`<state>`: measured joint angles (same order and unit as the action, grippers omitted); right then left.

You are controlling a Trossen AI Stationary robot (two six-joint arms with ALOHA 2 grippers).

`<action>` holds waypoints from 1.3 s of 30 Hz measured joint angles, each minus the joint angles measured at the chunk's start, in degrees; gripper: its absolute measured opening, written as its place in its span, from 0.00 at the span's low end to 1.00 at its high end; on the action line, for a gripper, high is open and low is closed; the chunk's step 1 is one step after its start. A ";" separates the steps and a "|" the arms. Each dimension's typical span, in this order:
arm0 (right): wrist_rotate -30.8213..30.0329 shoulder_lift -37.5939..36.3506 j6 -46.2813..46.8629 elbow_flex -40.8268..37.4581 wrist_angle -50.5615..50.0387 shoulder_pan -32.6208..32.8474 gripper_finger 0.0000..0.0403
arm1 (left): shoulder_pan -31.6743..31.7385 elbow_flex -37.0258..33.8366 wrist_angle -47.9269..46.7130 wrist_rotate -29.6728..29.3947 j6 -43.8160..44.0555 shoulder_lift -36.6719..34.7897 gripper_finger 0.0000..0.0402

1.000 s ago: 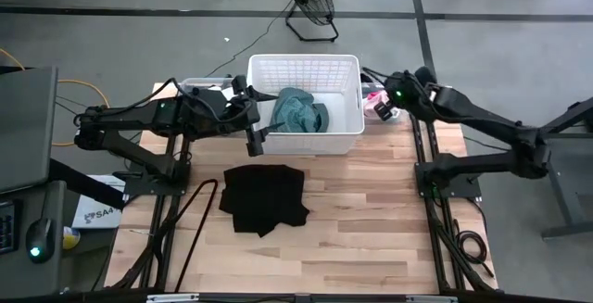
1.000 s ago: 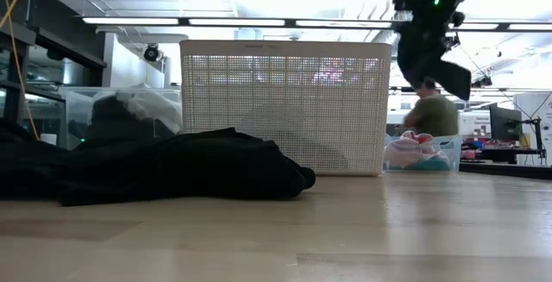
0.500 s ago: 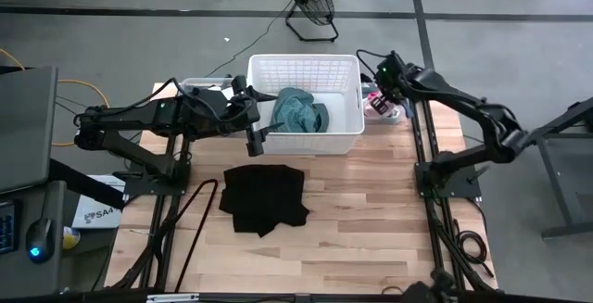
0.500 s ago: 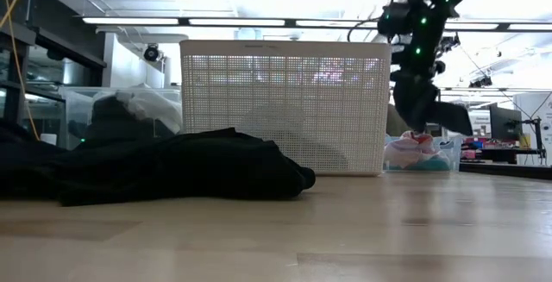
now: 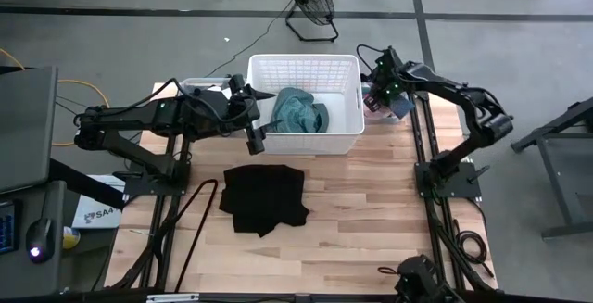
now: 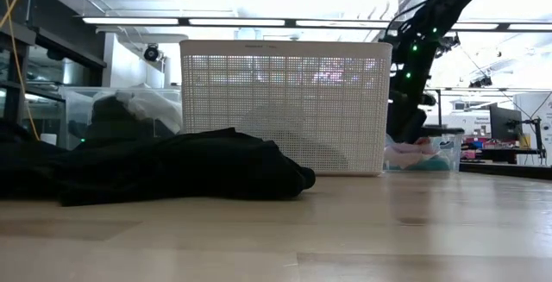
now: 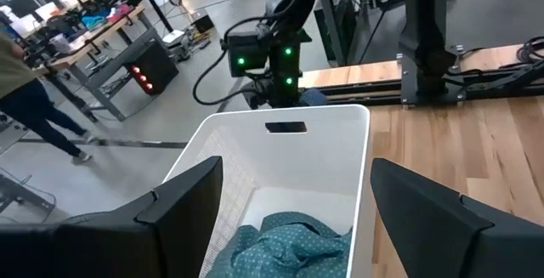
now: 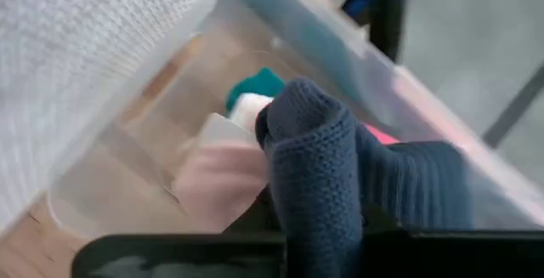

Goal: Pick & Place Cloths
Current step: Put the blue sock into the right transparent bin

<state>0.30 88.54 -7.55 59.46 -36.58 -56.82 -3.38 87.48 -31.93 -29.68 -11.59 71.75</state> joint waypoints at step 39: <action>4.30 4.76 24.65 -0.07 3.77 0.04 0.43 | 0.00 0.00 -1.30 -1.54 0.15 0.02 0.73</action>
<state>4.60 93.30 17.10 59.40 -32.82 -56.77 -3.38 87.48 -33.23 -31.22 -11.44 71.77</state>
